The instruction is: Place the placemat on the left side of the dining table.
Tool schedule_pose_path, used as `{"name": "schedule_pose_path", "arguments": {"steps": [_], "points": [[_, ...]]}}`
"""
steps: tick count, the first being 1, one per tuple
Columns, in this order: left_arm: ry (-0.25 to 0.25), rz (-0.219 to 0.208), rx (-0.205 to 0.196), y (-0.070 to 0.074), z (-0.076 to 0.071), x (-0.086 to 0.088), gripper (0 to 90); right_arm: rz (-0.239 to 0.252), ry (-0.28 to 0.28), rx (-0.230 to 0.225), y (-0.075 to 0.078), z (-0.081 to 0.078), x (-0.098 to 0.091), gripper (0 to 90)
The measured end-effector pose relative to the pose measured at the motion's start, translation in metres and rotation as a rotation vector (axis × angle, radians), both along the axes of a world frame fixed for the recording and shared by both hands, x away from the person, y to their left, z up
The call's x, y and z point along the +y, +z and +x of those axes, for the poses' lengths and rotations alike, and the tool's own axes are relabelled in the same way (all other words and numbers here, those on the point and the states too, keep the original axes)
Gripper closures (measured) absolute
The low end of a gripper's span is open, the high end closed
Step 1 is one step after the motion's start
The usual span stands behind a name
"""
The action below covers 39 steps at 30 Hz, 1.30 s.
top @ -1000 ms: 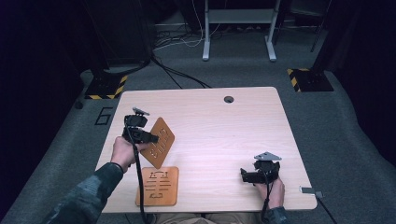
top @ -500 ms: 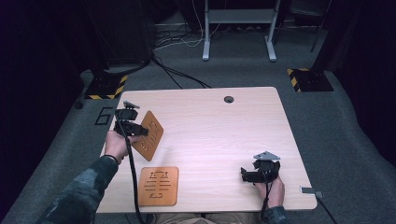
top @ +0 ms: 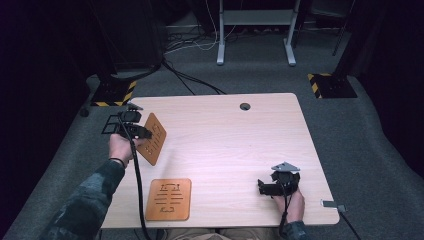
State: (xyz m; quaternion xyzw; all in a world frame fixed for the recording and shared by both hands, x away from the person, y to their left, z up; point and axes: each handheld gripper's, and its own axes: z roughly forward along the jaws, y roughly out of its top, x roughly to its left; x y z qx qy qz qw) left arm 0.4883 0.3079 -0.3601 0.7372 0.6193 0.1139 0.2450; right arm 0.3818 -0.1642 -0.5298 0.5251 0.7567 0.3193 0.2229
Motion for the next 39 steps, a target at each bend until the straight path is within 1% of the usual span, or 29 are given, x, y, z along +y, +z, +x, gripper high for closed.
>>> {"name": "schedule_pose_path", "arguments": {"steps": [1, 2, 3, 4, 7, 9, 12, 15, 17, 19, 21, 24, 25, 26, 30, 32, 33, 35, 37, 38, 39], "points": [[-0.004, 0.015, 0.001, 0.000, 0.002, 0.000, 86.3, 0.000, -0.001, 0.001, 0.000, 0.000, 0.000, 0.0], [0.005, 0.023, -0.005, -0.001, 0.003, 0.000, 86.3, 0.000, -0.001, 0.000, 0.000, 0.000, 0.000, 0.0], [0.005, 0.023, -0.005, -0.001, 0.003, 0.000, 86.3, 0.000, -0.001, 0.001, 0.000, 0.000, 0.000, 0.0], [0.013, 0.021, -0.002, -0.004, 0.007, 0.002, 86.3, 0.000, -0.001, 0.001, 0.000, 0.000, 0.000, 0.0], [0.032, 0.024, -0.004, -0.008, 0.013, 0.003, 86.3, 0.000, -0.001, 0.001, 0.000, 0.000, 0.000, 0.0], [0.043, 0.033, -0.005, -0.011, 0.016, 0.004, 86.3, 0.000, -0.001, 0.001, 0.000, 0.000, 0.000, 0.0], [0.054, 0.034, -0.010, -0.014, 0.020, 0.006, 86.3, 0.000, -0.001, 0.001, 0.000, 0.000, 0.000, 0.0], [0.077, 0.039, -0.011, -0.019, 0.025, 0.008, 86.3, 0.000, -0.001, 0.001, 0.000, 0.000, 0.000, 0.0], [0.085, 0.038, 0.004, -0.022, 0.028, 0.010, 86.3, 0.000, -0.001, 0.001, 0.000, 0.000, 0.000, 0.0], [0.094, 0.045, 0.006, -0.023, 0.030, 0.011, 86.3, 0.000, -0.001, 0.001, 0.000, 0.000, 0.000, 0.0], [0.119, 0.046, 0.021, -0.028, 0.034, 0.014, 86.3, 0.000, -0.002, 0.001, 0.000, 0.000, 0.000, 0.0], [0.124, 0.049, 0.032, -0.031, 0.037, 0.017, 86.3, 0.000, -0.001, 0.001, 0.000, 0.000, 0.000, 0.0], [0.129, 0.057, 0.045, -0.033, 0.039, 0.019, 86.3, 0.000, -0.001, 0.001, 0.000, 0.000, 0.000, 0.0], [0.135, 0.054, 0.048, -0.034, 0.041, 0.021, 86.3, -0.001, -0.002, 0.001, 0.000, 0.000, 0.000, 0.0], [0.164, 0.056, 0.053, -0.040, 0.044, 0.024, 86.2, 0.000, -0.002, 0.000, 0.000, 0.000, 0.000, 0.0], [0.167, 0.061, 0.053, -0.041, 0.046, 0.025, 86.2, -0.001, -0.002, 0.001, 0.000, 0.000, 0.000, 0.0], [0.163, 0.068, 0.065, -0.041, 0.046, 0.026, 86.3, 0.000, -0.002, 0.000, 0.000, 0.000, 0.000, 0.0], [0.172, 0.074, 0.058, -0.043, 0.048, 0.026, 86.3, 0.000, -0.002, 0.000, 0.000, 0.000, 0.000, 0.0], [0.175, 0.079, 0.064, -0.043, 0.049, 0.026, 86.2, 0.000, -0.002, 0.001, 0.000, 0.000, 0.000, 0.0], [0.182, 0.076, 0.057, -0.044, 0.049, 0.026, 86.2, -0.001, -0.002, 0.002, 0.000, 0.000, 0.000, 0.0], [0.175, 0.082, 0.062, -0.044, 0.050, 0.027, 86.2, -0.001, -0.002, 0.001, 0.000, 0.000, 0.000, 0.0]]}}
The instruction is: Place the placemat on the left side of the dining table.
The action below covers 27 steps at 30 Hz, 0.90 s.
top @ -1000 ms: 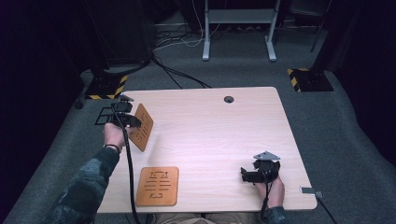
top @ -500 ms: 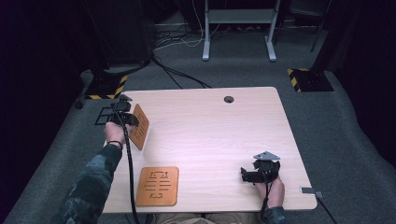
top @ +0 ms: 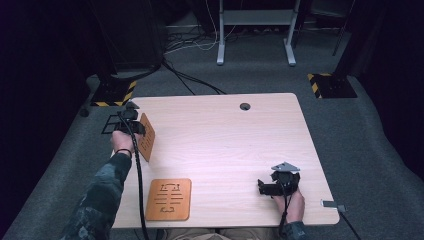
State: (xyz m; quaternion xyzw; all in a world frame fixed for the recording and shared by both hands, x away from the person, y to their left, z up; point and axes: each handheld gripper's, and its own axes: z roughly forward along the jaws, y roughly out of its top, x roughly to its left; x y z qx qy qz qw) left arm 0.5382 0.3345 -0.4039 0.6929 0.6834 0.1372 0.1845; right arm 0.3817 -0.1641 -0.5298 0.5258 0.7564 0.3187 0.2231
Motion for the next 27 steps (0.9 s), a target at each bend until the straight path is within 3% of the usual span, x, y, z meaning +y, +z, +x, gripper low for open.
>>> {"name": "schedule_pose_path", "arguments": {"steps": [18, 27], "points": [[-0.015, 0.047, 0.012, -0.005, 0.004, -0.006, 85.0, 0.000, 0.000, -0.001, 0.000, 0.000, 0.000, 0.0], [-0.004, 0.017, 0.024, -0.010, 0.004, 0.001, 84.0, 0.000, -0.001, -0.001, 0.000, 0.000, 0.000, 0.0]]}}
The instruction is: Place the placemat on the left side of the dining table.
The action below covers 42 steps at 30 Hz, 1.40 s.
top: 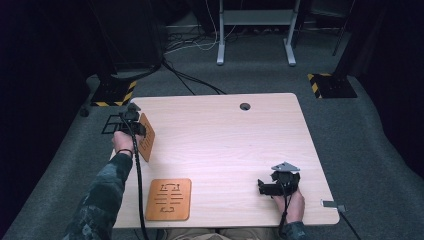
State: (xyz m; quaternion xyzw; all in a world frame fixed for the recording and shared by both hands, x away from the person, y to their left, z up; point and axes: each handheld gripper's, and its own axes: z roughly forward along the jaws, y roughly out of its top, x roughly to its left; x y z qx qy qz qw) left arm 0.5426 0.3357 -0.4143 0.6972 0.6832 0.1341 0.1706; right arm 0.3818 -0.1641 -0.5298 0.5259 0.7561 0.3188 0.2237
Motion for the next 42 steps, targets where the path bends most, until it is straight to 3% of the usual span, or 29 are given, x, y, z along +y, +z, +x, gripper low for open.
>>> {"name": "schedule_pose_path", "arguments": {"steps": [23, 32, 37, 42], "points": [[0.030, -0.018, 0.012, -0.005, 0.001, 0.024, 72.2, 0.000, -0.001, 0.000, 0.000, 0.000, 0.000, 0.0], [0.020, 0.009, 0.017, -0.008, 0.003, 0.025, 67.4, 0.002, 0.000, 0.000, 0.000, 0.000, 0.000, 0.0], [0.009, 0.027, 0.043, -0.008, 0.004, 0.023, 64.4, 0.001, -0.001, 0.000, 0.000, 0.000, 0.000, 0.0], [-0.006, 0.047, 0.032, -0.010, 0.006, 0.023, 62.0, 0.001, -0.001, -0.001, 0.000, 0.000, 0.000, 0.0]]}}
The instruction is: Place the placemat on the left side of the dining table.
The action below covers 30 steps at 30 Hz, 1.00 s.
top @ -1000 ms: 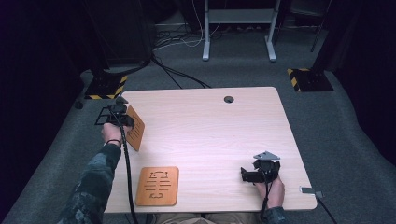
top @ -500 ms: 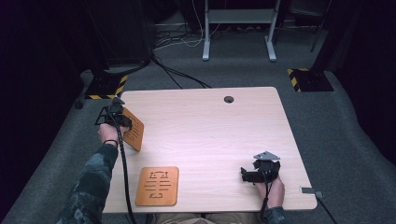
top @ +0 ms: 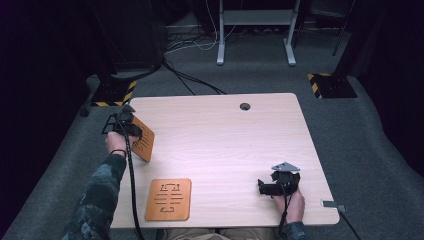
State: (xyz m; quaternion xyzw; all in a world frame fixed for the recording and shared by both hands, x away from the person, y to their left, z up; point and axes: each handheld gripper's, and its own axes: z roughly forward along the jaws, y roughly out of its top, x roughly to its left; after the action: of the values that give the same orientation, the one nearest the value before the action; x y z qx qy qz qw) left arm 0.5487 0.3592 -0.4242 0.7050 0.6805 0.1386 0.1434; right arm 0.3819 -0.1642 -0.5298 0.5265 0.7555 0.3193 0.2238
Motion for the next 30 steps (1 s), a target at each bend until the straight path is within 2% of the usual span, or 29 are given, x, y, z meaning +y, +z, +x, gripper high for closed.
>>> {"name": "schedule_pose_path", "arguments": {"steps": [6, 9, 11, 13, 17, 23, 30], "points": [[-0.005, 0.013, 0.021, -0.002, 0.000, 0.003, 56.8, 0.000, 0.000, 0.000, 0.000, 0.000, 0.000, 0.0], [0.000, 0.025, 0.025, -0.004, 0.001, 0.004, 49.9, 0.000, -0.001, 0.000, 0.000, 0.000, 0.000, 0.0], [0.006, 0.017, 0.020, -0.005, 0.001, 0.004, 46.1, 0.000, -0.001, 0.000, 0.000, 0.000, 0.000, 0.1], [-0.011, -0.009, 0.020, -0.006, 0.001, 0.005, 47.1, 0.000, -0.002, 0.000, 0.000, 0.000, 0.000, 0.0], [-0.031, 0.002, 0.004, -0.008, 0.001, 0.002, 49.2, 0.000, -0.002, 0.000, 0.000, 0.000, 0.000, 0.1], [-0.020, -0.011, 0.004, -0.013, 0.001, 0.007, 45.4, -0.001, -0.001, 0.000, 0.000, 0.000, 0.000, 0.0], [-0.029, -0.021, 0.000, -0.015, 0.001, 0.010, 43.9, -0.001, 0.000, 0.000, 0.000, 0.000, 0.000, 0.0]]}}
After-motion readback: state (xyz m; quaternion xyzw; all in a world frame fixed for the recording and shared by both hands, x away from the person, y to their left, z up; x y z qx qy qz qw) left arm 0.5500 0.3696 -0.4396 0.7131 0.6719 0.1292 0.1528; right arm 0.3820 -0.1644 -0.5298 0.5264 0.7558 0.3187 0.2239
